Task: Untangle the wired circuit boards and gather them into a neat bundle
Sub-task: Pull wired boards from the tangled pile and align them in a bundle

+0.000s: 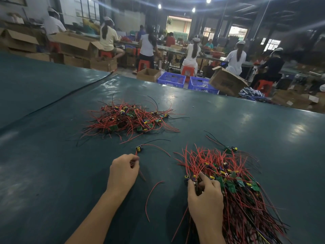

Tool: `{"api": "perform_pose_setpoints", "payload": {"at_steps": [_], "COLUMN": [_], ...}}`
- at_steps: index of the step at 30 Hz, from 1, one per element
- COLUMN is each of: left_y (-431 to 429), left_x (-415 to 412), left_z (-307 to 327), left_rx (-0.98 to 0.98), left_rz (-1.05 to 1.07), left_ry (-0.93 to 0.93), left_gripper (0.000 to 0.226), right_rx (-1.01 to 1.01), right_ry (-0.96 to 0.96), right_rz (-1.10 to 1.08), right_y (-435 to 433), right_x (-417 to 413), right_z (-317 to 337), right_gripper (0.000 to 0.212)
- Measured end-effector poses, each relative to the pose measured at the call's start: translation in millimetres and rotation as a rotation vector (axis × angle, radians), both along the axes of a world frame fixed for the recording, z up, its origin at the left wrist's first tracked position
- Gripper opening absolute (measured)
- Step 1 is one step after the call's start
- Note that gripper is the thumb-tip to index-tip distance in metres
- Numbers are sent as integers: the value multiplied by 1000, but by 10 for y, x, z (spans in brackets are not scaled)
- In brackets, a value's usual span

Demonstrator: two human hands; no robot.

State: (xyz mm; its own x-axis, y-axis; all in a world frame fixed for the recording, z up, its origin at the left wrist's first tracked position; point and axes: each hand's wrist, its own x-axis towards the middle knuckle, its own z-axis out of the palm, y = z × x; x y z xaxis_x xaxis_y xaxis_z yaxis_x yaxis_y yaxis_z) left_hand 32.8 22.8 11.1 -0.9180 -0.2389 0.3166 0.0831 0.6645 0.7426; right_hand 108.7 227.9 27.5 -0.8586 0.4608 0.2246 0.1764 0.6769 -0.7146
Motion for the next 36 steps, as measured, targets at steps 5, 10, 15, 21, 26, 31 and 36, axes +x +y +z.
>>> {"api": "perform_pose_setpoints", "payload": {"at_steps": [5, 10, 15, 21, 26, 31, 36], "left_y": [156, 284, 338, 339, 365, 525, 593], "left_x": [32, 129, 203, 268, 280, 329, 373], "left_z": [110, 227, 275, 294, 317, 236, 222], "left_rx": [857, 1294, 1267, 1323, 1175, 941, 1016], "left_rz": [-107, -323, -543, -801, -728, -699, -640], "left_ry": [-64, -106, -251, -405, -562, -563, -486], "left_gripper": [11, 13, 28, 49, 52, 46, 33], "right_rx": [-100, -268, -326, -339, -639, -672, -610], "right_ry": [230, 206, 101, 221, 342, 371, 379], "right_rz": [145, 311, 375, 342, 228, 339, 459], "right_y": [-88, -235, -222, -215, -211, -276, -281], "right_x": [-15, -25, -30, -29, -29, 1, 46], "right_z": [-14, -85, -101, -91, -44, -10, 11], "right_gripper": [23, 30, 60, 31, 19, 24, 34]}}
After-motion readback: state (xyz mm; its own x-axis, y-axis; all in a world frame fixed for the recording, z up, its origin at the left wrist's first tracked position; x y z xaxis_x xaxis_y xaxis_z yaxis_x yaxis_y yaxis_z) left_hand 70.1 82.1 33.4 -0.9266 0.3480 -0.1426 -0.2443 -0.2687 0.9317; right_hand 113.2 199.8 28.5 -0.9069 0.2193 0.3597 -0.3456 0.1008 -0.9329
